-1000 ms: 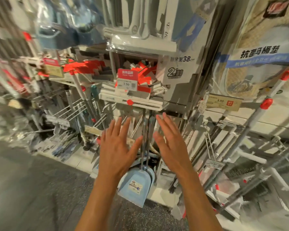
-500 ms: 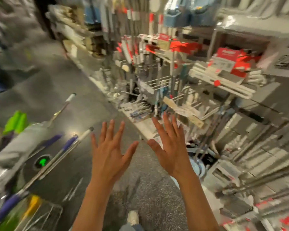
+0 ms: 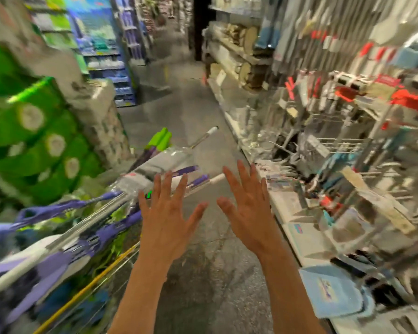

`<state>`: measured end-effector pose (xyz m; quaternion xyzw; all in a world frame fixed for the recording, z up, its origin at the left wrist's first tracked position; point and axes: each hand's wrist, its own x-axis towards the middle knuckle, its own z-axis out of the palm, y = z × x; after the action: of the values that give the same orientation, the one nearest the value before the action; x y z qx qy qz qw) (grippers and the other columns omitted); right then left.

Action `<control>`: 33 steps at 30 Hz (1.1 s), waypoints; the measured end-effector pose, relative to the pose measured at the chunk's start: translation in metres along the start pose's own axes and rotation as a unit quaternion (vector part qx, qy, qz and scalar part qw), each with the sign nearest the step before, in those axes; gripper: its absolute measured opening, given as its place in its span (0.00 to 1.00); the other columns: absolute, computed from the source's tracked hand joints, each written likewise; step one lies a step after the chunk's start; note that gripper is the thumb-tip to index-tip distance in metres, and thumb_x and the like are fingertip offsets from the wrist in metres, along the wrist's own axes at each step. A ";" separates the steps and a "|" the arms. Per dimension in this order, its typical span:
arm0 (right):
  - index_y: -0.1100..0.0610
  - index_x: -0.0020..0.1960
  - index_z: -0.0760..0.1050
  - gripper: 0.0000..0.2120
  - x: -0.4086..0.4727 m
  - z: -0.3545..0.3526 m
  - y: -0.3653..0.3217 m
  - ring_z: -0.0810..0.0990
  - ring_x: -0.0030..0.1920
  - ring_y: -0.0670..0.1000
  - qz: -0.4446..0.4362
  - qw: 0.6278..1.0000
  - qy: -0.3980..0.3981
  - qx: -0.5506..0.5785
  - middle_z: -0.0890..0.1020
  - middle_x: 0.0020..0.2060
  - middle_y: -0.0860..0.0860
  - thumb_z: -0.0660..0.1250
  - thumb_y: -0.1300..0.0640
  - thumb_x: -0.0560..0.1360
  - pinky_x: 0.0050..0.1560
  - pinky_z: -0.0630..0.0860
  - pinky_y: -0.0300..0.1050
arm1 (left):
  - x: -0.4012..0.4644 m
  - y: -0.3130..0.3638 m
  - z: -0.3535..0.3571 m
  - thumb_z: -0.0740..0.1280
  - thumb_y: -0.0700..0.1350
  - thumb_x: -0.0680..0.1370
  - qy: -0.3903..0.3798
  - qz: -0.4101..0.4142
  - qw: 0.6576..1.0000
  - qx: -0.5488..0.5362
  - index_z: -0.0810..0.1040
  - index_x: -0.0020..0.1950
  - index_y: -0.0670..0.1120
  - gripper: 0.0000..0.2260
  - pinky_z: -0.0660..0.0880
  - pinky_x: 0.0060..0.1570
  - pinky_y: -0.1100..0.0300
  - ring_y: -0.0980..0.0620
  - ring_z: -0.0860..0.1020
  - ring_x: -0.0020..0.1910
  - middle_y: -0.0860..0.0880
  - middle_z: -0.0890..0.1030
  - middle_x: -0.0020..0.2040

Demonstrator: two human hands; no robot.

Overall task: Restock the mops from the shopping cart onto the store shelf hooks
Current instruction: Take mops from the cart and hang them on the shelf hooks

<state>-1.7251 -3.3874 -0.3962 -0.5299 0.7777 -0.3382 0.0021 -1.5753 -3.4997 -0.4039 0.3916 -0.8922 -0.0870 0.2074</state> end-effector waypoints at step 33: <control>0.47 0.79 0.62 0.29 0.017 0.283 -0.265 0.58 0.78 0.47 -0.125 0.936 -0.302 0.131 0.63 0.78 0.45 0.59 0.38 0.80 0.78 0.57 0.49 | -0.166 -0.331 -0.066 0.54 0.57 0.85 0.094 -0.499 0.821 -0.262 0.76 0.66 0.42 0.22 0.69 0.41 0.55 0.43 0.78 0.48 0.41 0.80 0.56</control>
<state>-1.4122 -3.6058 -0.4687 -0.6948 0.6170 -0.2587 0.2640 -1.2266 -3.6014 -0.5001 0.7203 -0.4950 -0.3712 0.3136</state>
